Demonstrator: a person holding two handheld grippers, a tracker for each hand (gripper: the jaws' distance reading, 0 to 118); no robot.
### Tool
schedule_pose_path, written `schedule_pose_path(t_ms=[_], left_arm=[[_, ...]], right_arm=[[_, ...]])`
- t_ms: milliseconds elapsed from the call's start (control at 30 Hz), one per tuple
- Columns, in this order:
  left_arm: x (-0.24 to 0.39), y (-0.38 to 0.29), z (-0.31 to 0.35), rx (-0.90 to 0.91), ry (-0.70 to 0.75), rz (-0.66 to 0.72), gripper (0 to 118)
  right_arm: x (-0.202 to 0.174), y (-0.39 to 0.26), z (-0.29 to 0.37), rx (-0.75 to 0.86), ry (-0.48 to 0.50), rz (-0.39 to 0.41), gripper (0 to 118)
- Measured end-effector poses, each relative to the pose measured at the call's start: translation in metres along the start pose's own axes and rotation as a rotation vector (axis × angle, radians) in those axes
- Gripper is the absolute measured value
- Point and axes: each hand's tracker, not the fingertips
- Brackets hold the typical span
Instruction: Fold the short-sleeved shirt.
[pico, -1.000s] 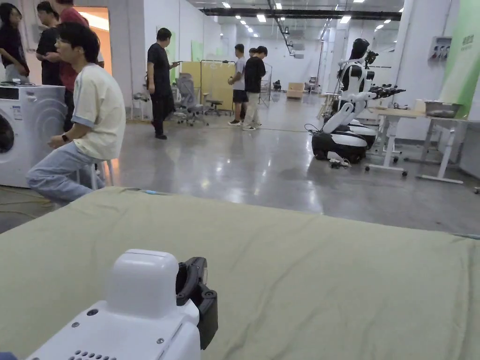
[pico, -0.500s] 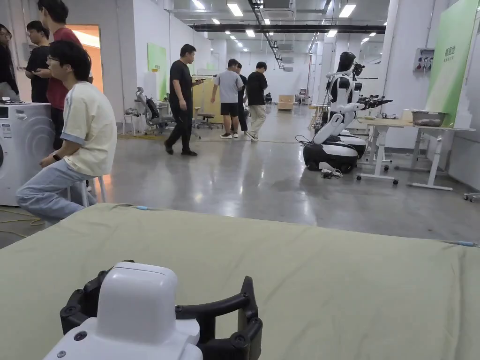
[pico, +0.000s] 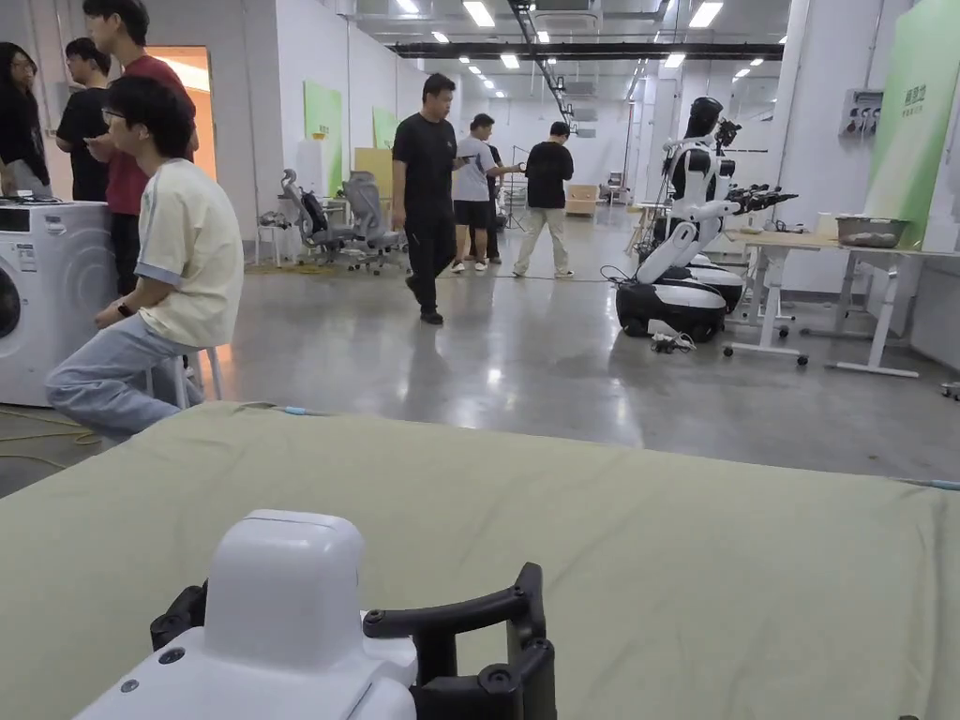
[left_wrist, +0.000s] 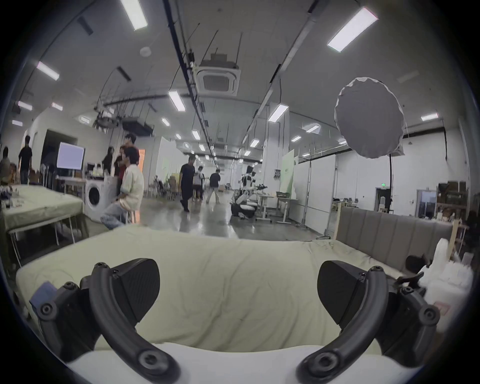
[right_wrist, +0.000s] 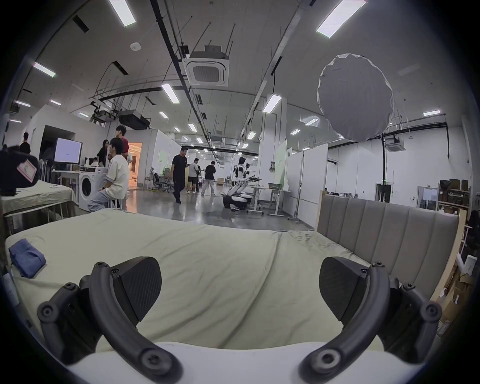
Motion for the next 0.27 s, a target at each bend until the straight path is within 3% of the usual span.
schedule_pose_path(t_ms=[100, 267], left_arm=[[-0.0042, 0.0017, -0.0019, -0.008, -0.031, 0.011, 118], [-0.0084, -0.0012, -0.0034, 0.002, 0.060, 0.026, 118]], right_arm=[[-0.0010, -0.0011, 0.0000, -0.004, 0.011, -0.005, 118], [-0.0016, 0.0009, 0.0029, 0.007, 0.029, -0.007, 118]])
